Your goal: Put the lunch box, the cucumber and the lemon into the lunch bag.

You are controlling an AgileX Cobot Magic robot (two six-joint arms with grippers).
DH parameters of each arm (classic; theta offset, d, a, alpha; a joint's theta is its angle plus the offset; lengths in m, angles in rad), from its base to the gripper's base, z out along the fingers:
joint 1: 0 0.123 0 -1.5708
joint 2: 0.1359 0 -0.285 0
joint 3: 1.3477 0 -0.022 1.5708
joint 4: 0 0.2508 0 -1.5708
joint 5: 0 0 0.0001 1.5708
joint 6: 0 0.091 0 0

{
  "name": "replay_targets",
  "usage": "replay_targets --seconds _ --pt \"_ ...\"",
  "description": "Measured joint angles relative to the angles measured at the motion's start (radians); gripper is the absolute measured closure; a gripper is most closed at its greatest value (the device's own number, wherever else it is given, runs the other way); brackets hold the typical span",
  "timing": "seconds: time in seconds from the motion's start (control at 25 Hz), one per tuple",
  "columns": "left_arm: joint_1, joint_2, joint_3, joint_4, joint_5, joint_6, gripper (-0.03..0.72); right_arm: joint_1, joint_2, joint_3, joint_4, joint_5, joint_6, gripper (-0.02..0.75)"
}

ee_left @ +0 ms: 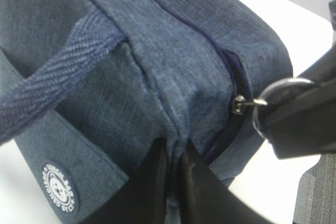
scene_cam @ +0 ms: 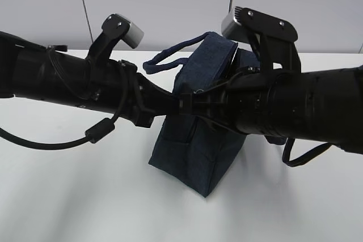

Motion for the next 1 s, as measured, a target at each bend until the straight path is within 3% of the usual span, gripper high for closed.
replay_targets --seconds 0.44,1.0 --pt "0.000 0.000 0.002 0.011 0.029 0.000 0.692 0.000 -0.098 -0.005 0.010 -0.166 -0.078 0.738" --pt "0.000 0.000 0.007 0.053 0.090 -0.035 0.692 0.000 -0.102 -0.005 0.022 -0.217 -0.138 0.738"
